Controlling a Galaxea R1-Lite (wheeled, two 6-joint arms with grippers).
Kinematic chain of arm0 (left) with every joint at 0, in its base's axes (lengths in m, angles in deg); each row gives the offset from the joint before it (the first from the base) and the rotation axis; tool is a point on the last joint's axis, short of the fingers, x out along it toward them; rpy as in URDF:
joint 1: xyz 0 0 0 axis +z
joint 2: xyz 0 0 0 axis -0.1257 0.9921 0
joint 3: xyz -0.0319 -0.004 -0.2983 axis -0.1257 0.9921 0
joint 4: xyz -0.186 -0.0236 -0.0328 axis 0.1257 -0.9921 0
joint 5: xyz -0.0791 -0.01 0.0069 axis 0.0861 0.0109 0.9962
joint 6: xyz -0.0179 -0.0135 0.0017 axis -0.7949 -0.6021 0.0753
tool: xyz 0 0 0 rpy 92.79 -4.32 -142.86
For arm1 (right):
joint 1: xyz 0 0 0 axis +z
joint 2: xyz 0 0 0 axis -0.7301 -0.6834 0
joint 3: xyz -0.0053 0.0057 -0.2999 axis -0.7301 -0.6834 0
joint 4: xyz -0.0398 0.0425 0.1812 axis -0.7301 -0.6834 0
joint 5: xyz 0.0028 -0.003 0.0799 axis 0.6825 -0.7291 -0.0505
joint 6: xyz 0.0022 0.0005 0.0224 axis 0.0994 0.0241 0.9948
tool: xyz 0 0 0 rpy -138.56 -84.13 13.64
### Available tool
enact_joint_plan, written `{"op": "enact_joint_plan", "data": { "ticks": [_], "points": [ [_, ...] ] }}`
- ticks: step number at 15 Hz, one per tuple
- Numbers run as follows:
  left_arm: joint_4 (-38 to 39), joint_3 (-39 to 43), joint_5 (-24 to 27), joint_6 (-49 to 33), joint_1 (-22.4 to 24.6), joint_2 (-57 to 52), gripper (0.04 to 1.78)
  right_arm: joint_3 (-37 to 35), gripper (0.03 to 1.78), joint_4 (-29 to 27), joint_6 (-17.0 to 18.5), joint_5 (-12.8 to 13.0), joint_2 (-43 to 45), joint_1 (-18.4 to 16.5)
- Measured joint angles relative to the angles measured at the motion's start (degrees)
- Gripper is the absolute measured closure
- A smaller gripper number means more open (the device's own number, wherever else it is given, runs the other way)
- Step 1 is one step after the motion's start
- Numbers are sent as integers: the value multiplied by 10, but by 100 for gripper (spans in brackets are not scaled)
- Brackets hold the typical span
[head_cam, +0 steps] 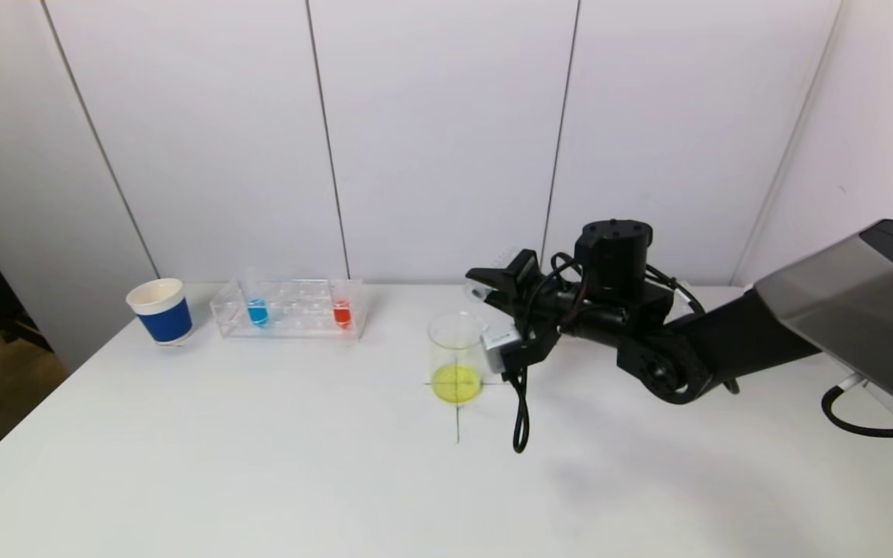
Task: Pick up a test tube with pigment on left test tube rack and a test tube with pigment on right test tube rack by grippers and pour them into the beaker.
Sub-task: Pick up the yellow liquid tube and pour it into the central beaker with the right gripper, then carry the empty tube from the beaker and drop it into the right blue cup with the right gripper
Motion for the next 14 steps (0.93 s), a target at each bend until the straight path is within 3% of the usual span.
{"op": "enact_joint_plan", "data": {
  "ticks": [9, 14],
  "points": [
    [0, 0, 0, 0, 0, 0, 6, 10, 134, -38, -58, 1, 2, 6],
    [0, 0, 0, 0, 0, 0, 6, 16, 134, -47, -63, 2, 3, 9]
  ]
}}
